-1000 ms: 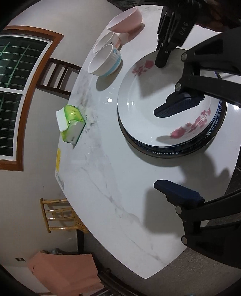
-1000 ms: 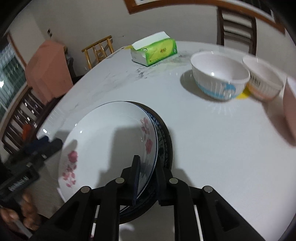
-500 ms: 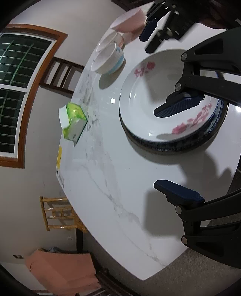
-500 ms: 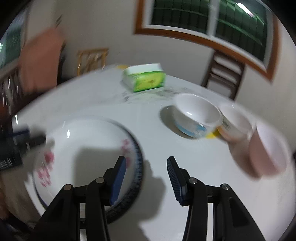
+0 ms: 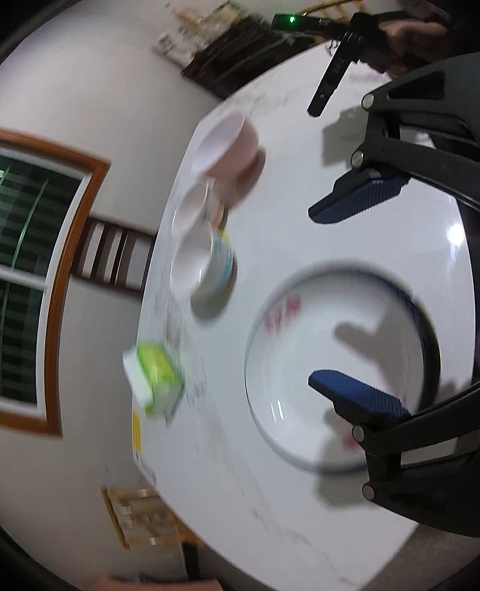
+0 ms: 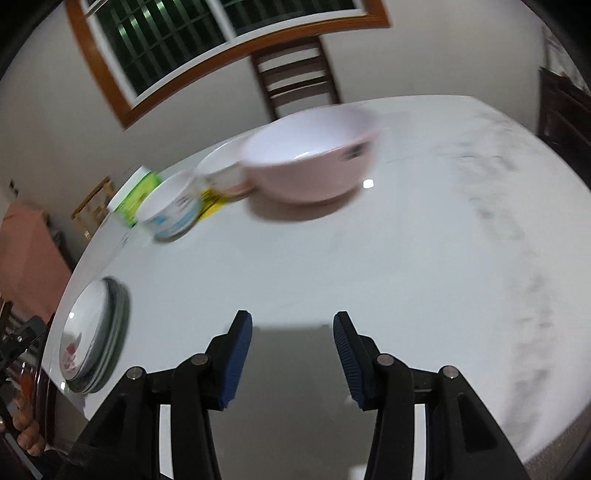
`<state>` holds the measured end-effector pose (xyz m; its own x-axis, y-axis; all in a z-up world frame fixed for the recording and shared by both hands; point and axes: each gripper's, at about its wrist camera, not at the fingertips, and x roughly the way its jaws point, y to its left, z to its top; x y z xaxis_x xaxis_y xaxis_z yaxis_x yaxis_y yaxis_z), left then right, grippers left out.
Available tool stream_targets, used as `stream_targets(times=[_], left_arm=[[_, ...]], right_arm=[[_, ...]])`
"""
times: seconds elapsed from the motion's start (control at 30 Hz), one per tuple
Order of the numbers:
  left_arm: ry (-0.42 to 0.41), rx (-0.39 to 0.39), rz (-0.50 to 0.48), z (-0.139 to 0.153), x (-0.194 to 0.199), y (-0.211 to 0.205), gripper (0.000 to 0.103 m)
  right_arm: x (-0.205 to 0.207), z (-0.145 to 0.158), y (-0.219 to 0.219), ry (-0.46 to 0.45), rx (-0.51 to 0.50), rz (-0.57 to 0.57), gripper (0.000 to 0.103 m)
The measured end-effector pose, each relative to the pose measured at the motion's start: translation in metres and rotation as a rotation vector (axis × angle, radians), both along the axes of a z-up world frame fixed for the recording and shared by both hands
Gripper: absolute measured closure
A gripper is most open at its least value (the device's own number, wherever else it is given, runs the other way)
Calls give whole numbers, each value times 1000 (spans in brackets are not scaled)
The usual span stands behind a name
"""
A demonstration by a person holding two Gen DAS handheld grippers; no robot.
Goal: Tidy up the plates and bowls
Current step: 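Grasp the rim of the pink bowl with the left gripper and lift it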
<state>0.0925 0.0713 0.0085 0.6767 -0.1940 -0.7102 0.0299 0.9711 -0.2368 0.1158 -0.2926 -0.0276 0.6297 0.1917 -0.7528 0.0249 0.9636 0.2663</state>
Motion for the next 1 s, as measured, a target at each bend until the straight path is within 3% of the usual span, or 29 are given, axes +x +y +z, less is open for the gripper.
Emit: stream_targets(times=[0.2, 0.37, 0.5, 0.73, 1.0], left_arm=[[46, -117, -100, 15, 42, -62, 15], [75, -151, -125, 23, 91, -109, 12], [148, -171, -131, 19, 140, -141, 12], [210, -124, -81, -3, 192, -170, 12], [273, -80, -83, -34, 223, -193, 13]], right_arm=[[19, 29, -53, -5, 66, -48, 56], [64, 44, -72, 19, 134, -48, 56], [108, 46, -77, 46, 141, -68, 56], [172, 34, -87, 120, 178, -64, 56], [215, 9, -76, 193, 103, -54, 56]])
